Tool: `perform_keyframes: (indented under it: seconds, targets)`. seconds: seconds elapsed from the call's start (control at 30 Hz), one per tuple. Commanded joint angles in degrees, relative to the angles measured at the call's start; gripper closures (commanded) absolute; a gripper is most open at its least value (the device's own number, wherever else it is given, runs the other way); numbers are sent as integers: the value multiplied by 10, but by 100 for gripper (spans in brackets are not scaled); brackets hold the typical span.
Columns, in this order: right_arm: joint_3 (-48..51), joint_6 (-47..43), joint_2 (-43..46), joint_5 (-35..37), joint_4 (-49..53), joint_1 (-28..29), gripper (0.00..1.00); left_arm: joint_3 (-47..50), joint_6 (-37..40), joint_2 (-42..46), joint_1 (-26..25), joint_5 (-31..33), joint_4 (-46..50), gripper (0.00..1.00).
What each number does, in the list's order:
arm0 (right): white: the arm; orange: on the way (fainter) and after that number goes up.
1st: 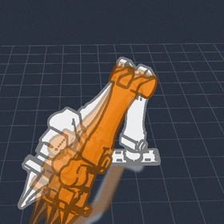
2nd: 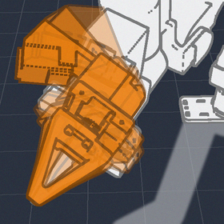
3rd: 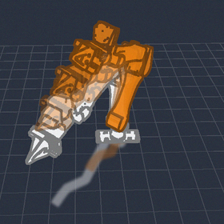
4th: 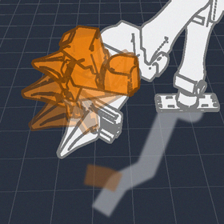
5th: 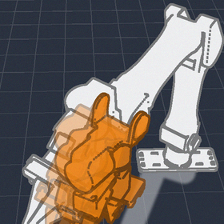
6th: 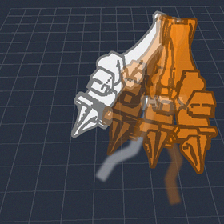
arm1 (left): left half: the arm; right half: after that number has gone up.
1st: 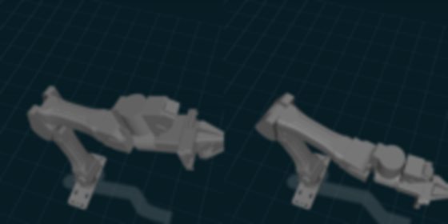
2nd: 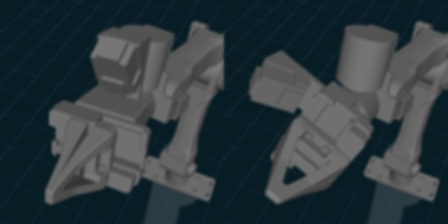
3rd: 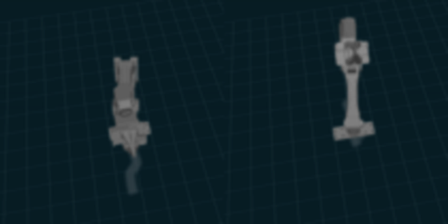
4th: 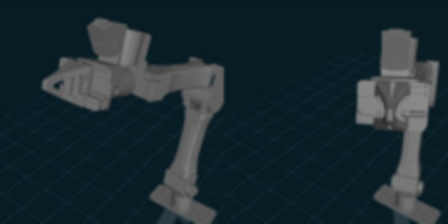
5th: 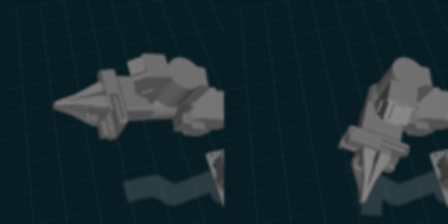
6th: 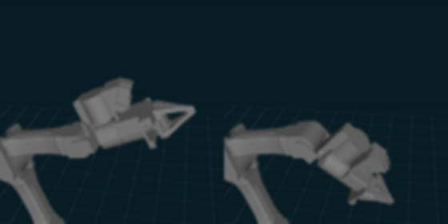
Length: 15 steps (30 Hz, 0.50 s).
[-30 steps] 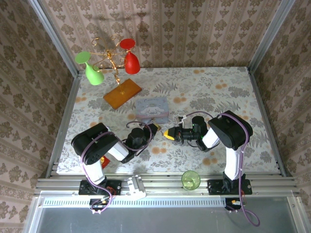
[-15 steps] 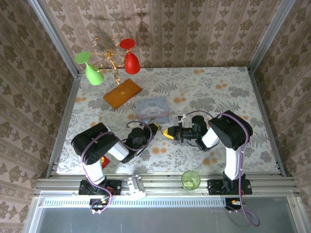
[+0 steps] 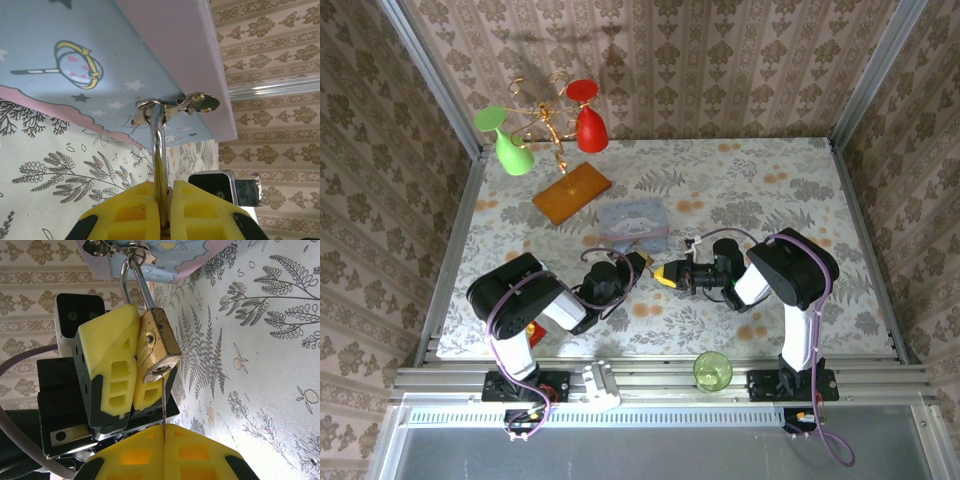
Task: Unlock the padlock with the key
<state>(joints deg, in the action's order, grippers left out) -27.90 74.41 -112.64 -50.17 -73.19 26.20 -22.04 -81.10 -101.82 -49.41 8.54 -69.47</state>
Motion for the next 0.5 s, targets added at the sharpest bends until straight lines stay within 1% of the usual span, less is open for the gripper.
perform_keyframes:
  seconds: [0.0,0.17,0.27,0.37,0.47]
  targets:
    - [11,-5,5,-1,-19,-4,100,-5,-4,12,0,-1,-52,100]
    - [14,-6,-3,2,-23,-11,100,-9,1,16,-1,-1,-52,100]
    - [7,-3,6,-7,-23,-11,100,-9,0,14,-1,-3,-52,100]
    - [21,-8,26,-5,-21,-15,100,-5,-1,14,-1,1,-52,100]
    - [15,-5,18,-4,-21,-18,100,-5,3,18,-1,3,-52,100]
